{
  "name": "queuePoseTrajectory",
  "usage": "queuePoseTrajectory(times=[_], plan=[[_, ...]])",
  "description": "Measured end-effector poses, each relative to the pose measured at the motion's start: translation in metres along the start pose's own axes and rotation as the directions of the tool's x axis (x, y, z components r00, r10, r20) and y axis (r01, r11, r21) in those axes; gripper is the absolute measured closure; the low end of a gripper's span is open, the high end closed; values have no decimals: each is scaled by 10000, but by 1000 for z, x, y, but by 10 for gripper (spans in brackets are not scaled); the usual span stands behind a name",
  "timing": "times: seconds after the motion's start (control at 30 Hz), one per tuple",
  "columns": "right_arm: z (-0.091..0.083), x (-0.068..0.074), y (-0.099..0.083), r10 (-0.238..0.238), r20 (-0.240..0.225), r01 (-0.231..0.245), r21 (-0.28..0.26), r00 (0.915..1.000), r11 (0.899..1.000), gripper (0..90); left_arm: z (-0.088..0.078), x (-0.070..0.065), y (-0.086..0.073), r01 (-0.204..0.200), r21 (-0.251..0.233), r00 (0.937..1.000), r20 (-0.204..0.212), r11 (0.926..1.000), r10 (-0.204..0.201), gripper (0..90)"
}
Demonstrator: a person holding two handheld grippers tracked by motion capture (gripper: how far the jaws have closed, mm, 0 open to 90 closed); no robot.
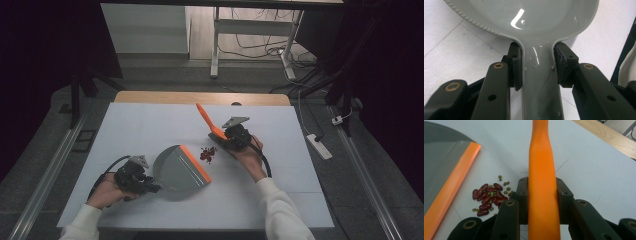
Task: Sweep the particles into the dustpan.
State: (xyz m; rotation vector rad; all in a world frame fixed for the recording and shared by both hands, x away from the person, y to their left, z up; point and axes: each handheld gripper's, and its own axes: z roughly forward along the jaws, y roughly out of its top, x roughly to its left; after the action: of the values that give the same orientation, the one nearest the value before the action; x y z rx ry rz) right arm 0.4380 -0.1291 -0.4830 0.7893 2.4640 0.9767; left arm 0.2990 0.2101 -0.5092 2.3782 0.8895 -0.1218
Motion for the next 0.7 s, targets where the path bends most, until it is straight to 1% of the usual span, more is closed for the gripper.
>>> queuePoseTrajectory(times=[0.2,0.37,0.43,0.7], plan=[[3,1,1,-84,10,84,73,10000,9999,699,3,3,6,-56,30,9997,248,10000,55,618],[6,1,3,-65,-3,65,113,10000,9999,699,8,5,15,-128,258,9991,400,9996,117,618],[7,2,3,-86,-20,86,128,10000,9999,699,9,6,17,-116,263,9989,459,9996,104,618],[9,9,5,-297,-160,301,242,9994,9993,700,10,4,18,-146,290,9990,426,9995,134,618]])
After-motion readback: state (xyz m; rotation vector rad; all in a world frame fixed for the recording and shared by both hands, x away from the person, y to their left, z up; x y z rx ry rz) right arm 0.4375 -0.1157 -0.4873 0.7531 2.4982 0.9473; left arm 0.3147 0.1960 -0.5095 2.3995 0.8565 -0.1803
